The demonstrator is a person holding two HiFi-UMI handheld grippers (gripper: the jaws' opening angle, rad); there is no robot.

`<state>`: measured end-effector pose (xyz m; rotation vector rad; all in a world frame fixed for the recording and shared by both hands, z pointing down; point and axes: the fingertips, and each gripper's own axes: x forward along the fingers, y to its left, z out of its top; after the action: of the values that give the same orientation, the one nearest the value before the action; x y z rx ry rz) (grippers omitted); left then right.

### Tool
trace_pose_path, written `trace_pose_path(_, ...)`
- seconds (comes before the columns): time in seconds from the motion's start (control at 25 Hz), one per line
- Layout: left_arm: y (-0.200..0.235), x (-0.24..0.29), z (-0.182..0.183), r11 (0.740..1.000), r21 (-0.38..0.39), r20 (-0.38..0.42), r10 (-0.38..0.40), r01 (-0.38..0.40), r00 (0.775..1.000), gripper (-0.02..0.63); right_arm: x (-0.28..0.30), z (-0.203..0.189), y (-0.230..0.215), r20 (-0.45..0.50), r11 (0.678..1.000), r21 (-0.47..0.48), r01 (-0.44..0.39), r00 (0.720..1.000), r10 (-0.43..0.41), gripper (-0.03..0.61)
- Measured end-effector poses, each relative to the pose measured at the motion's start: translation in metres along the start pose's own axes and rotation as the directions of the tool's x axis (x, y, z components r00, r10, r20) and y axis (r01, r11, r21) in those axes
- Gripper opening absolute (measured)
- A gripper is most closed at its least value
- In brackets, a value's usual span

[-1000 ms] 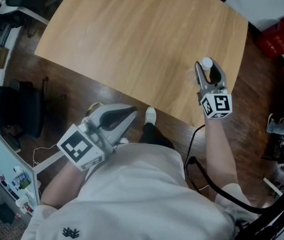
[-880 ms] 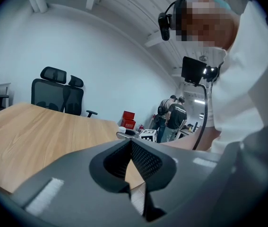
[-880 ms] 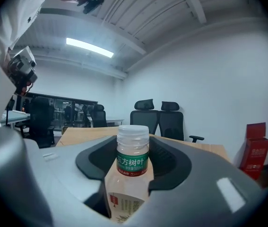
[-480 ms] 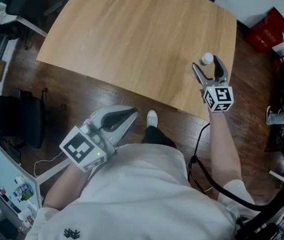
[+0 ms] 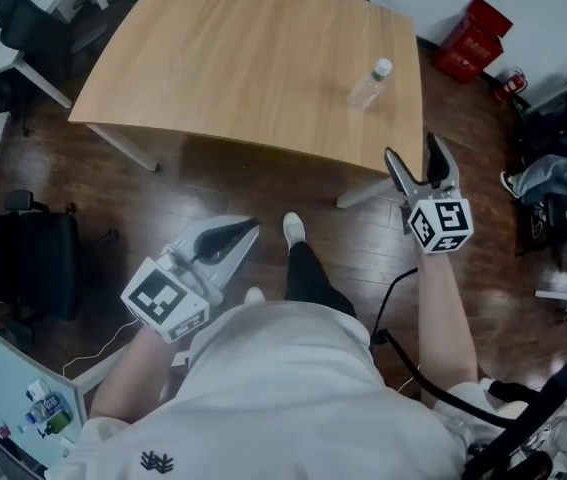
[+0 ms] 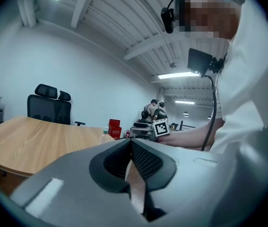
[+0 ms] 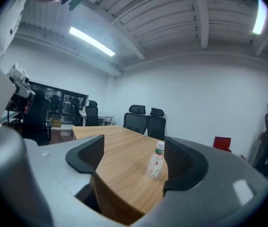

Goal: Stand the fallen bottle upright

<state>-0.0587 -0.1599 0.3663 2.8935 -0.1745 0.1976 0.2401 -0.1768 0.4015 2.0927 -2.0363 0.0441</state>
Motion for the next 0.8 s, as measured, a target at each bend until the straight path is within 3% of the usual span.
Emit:
trace_pose_path(0.2, -0.042, -0.026, -0.020, 0.996, 0.009, -0.012, -0.091, 0.091, 0.996, 0.000, -0.115, 0.006, 0.076, -0.047, 0.999, 0.039, 0.000, 0.999, 0.002, 0.390)
trace_pose_path(0.36, -0.066, -0.042, -0.032, 0.995, 0.039, -0.024, -0.086, 0.087, 0.996, 0.000, -0.171, 0.012, 0.117, -0.027, 0.993, 0.113, -0.022, 0.999, 0.026, 0.390)
trace_pose_path(0.64, -0.128, -0.043, -0.053, 0.986, 0.094, -0.050, -0.131, 0.135, 0.990, 0.000, -0.262, 0.019, 0.160, 0.026, 0.990, 0.132, -0.047, 0.999, 0.044, 0.387)
trace_pose_path(0.8, -0.196, -0.049, -0.077, 0.989, 0.081, -0.060, -0.122, 0.126, 0.991, 0.000, -0.331, 0.010, 0.177, 0.029, 0.988, 0.129, -0.082, 0.996, 0.079, 0.385)
